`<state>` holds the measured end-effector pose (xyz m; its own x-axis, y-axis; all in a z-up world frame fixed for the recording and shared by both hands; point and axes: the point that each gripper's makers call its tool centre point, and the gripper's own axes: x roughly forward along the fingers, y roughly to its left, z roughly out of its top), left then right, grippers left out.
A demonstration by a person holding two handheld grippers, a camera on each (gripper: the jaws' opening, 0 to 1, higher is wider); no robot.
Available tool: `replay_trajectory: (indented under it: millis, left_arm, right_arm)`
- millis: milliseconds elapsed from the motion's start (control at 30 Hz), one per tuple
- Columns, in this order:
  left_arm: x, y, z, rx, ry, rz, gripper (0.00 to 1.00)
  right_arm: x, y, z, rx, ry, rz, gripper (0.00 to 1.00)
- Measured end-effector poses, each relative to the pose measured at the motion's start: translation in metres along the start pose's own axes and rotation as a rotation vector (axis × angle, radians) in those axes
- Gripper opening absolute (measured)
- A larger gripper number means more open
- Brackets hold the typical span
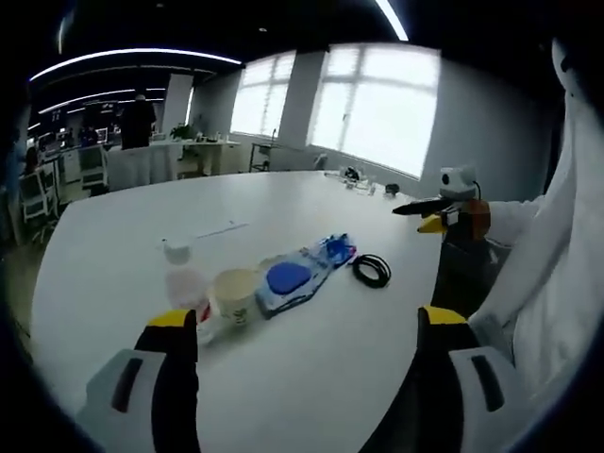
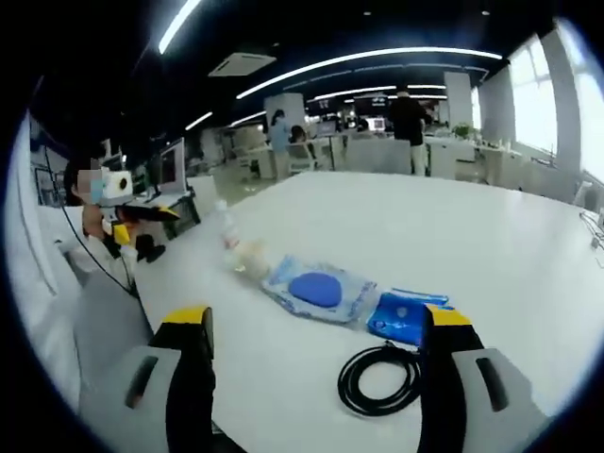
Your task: Arrange the tabletop items into an orderly group along one side of the table until the central work area is clear of visible clutter.
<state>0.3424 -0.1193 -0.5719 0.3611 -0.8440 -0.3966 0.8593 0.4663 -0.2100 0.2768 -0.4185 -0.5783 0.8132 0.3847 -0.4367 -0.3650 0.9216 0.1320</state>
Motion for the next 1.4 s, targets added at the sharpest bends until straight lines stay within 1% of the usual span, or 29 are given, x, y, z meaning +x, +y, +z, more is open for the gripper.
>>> replay_trajectory:
  millis: [67, 167, 233, 333, 500, 567, 767, 967, 1200, 1400]
  left_arm:
    - [0.001, -0.002, -0.006, 0.0, 0.002, 0.0, 1.0]
    - [0.001, -0.004, -0.018, -0.016, 0.012, 0.007, 1.0]
    - [0.001, -0.006, -0.025, -0.019, 0.031, 0.017, 1.0]
    - [0.002, -0.009, -0.035, -0.032, 0.039, 0.025, 1.0]
    - [0.003, -0.016, -0.042, -0.045, 0.043, 0.034, 1.0]
    - [0.003, -0.019, -0.044, -0.044, 0.047, 0.04, 1.0]
    - [0.004, -0.025, -0.05, -0.056, 0.046, 0.056, 1.0]
    - [0.004, -0.033, -0.057, -0.057, 0.058, 0.062, 1.0]
    - [0.001, -0.035, -0.056, -0.061, 0.05, 0.073, 1.0]
    - [-0.002, -0.036, -0.058, -0.067, 0.053, 0.083, 1.0]
  right_arm:
    - [-0.008, -0.001, -0.008, -0.009, 0.007, -0.006, 0.92]
    - [-0.022, -0.004, -0.031, -0.023, 0.061, -0.029, 0.92]
    - [-0.029, -0.006, -0.039, -0.024, 0.066, -0.035, 0.92]
    - [-0.04, -0.012, -0.053, 0.002, 0.078, -0.049, 0.91]
    - [-0.053, -0.012, -0.077, 0.04, 0.102, -0.06, 0.91]
    - [-0.055, -0.011, -0.083, 0.048, 0.109, -0.06, 0.91]
    - [-0.058, -0.007, -0.092, 0.061, 0.118, -0.048, 0.91]
    - [-0.06, -0.007, -0.09, 0.043, 0.116, -0.038, 0.9]
    - [-0.06, -0.006, -0.088, 0.034, 0.104, -0.031, 0.89]
    - [-0.057, -0.001, -0.088, 0.036, 0.107, -0.02, 0.89]
